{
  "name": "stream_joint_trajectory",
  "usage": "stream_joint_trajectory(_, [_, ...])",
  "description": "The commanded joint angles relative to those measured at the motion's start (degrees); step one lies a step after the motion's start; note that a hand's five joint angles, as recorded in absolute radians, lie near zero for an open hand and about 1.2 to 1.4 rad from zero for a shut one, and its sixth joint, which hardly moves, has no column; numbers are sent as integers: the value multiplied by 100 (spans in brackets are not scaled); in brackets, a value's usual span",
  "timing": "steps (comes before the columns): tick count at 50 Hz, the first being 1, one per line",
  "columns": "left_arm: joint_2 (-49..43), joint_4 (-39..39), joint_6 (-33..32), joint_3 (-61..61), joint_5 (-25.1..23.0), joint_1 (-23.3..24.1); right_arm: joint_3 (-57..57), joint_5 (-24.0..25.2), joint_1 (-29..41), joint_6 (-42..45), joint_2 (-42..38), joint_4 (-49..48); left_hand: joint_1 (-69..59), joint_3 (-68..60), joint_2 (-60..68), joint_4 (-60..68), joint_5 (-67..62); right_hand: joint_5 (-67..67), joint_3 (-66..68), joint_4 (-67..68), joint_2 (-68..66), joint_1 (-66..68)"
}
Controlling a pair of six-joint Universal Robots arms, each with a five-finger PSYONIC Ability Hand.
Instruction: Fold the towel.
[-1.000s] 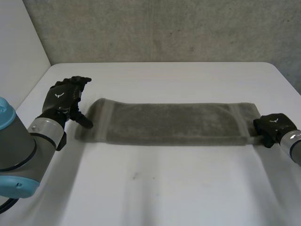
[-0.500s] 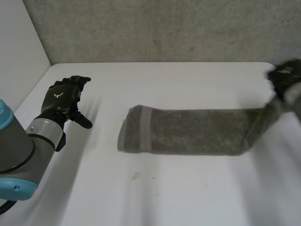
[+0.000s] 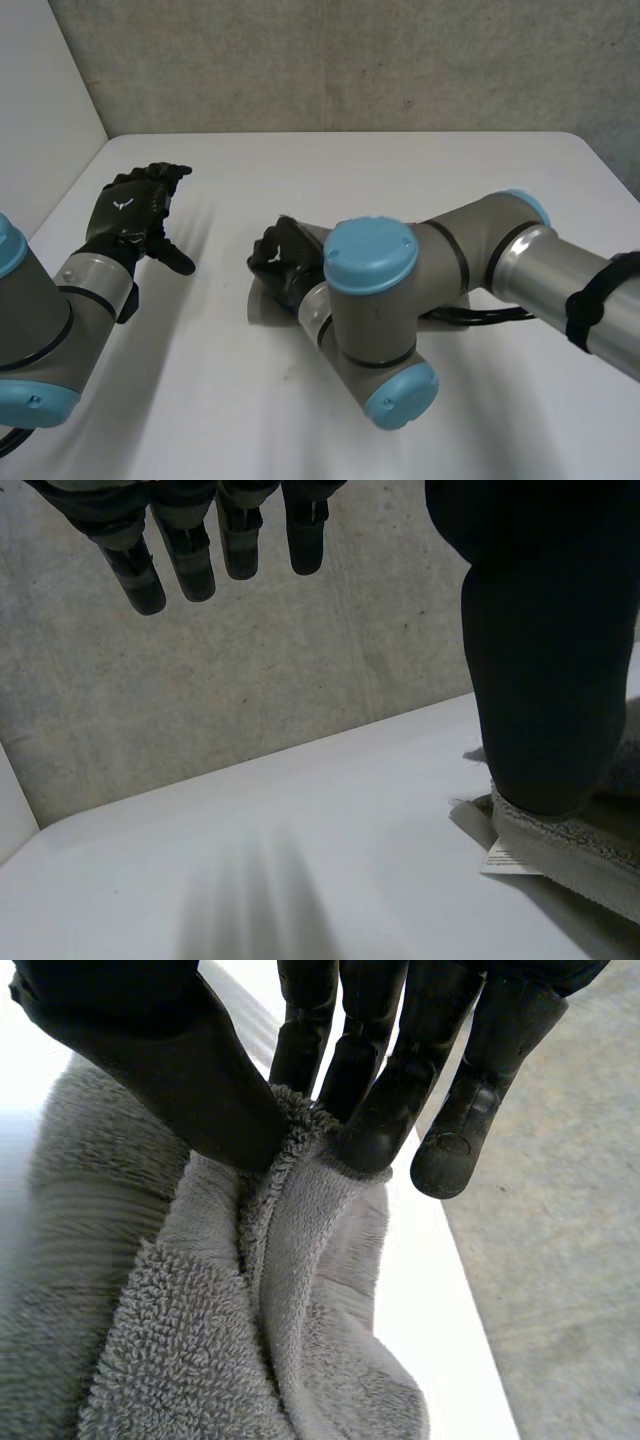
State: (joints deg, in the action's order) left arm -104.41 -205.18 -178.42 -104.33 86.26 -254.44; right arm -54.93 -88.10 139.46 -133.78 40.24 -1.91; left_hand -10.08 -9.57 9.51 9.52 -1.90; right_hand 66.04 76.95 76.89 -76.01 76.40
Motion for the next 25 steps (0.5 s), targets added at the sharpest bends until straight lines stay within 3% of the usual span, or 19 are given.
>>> stream_joint_trajectory(1, [0,-4,0,0,-4,-1,-97,-40,-32,-42,98,42,8,-43,49,48,190,-4998,-5088,-5082,4995,-5034])
stream_joint_trajectory(2, [0,-4,0,0,-4,-1,-184,-75,-76,-86,219,50,8,-43,49,48,190,-6604,-6695,-6689,6601,-6640])
stream_joint_trajectory(6, [0,-4,0,-17,-4,-9,-598,-163,-208,-535,783,42,8,-43,49,48,190,-6604,-6695,-6689,6601,-6640])
stream_joint_trajectory(8, [0,-13,0,-35,-4,-9,-1149,-233,-593,-1287,1422,42,8,-43,49,48,190,-6604,-6695,-6689,6601,-6640])
stream_joint_trajectory(13, [0,-57,0,-61,-4,-9,-2019,-225,-1357,-1992,2082,348,8,-43,49,48,190,-6604,-6695,-6689,6601,-6640])
stream_joint_trajectory(18, [0,-127,0,-96,-4,-1,-2819,-155,-2034,-2029,2347,700,8,-43,49,48,190,-6604,-6695,-6689,6601,-6640])
stream_joint_trajectory(25, [0,-197,-9,-140,5,43,-3569,-58,-2634,-1985,2260,305,8,-43,49,48,190,-6142,-6232,-6226,6139,-6178])
